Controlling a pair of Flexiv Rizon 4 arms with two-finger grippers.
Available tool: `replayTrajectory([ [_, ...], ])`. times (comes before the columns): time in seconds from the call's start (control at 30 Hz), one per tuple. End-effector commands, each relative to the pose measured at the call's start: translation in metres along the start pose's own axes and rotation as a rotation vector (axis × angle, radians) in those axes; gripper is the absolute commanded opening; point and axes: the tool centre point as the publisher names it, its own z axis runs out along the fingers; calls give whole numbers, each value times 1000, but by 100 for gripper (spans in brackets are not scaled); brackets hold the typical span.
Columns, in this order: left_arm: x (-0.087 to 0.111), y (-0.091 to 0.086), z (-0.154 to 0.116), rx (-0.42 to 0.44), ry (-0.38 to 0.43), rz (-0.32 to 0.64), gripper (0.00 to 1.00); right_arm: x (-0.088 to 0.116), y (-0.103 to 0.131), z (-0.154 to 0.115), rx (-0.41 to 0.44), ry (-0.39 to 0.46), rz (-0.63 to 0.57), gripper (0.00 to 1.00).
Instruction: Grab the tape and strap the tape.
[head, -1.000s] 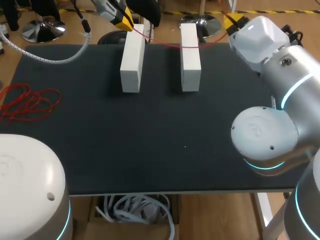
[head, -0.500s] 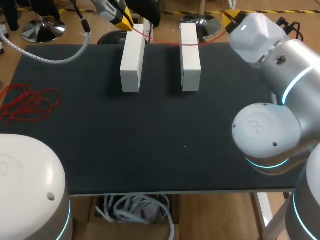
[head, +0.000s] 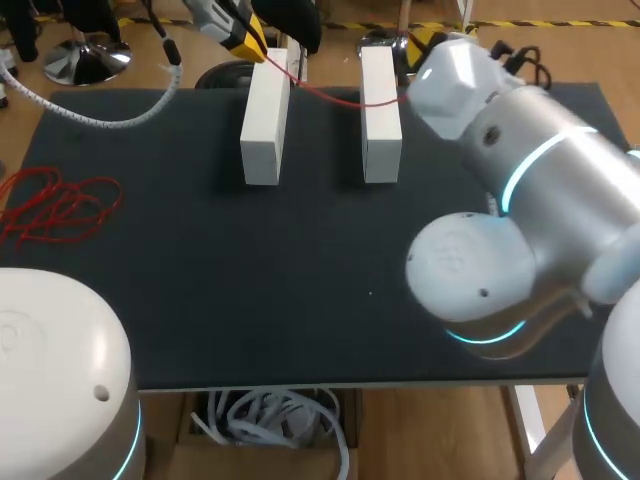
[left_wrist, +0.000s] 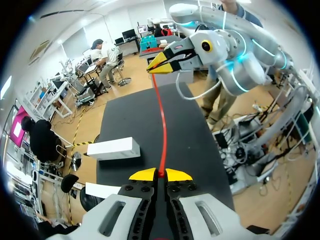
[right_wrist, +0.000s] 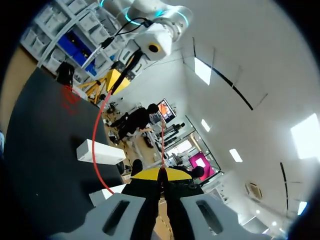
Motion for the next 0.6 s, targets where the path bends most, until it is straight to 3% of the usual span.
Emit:
replayTrajectory([
  [0.03, 0, 0, -1, -5, 2, -1, 0, 12, 12, 7, 425, -202, -23, 0],
  [0.6, 0, 0, -1, -5, 2, -1, 0, 23, 19, 13, 530, -196, -141, 0],
])
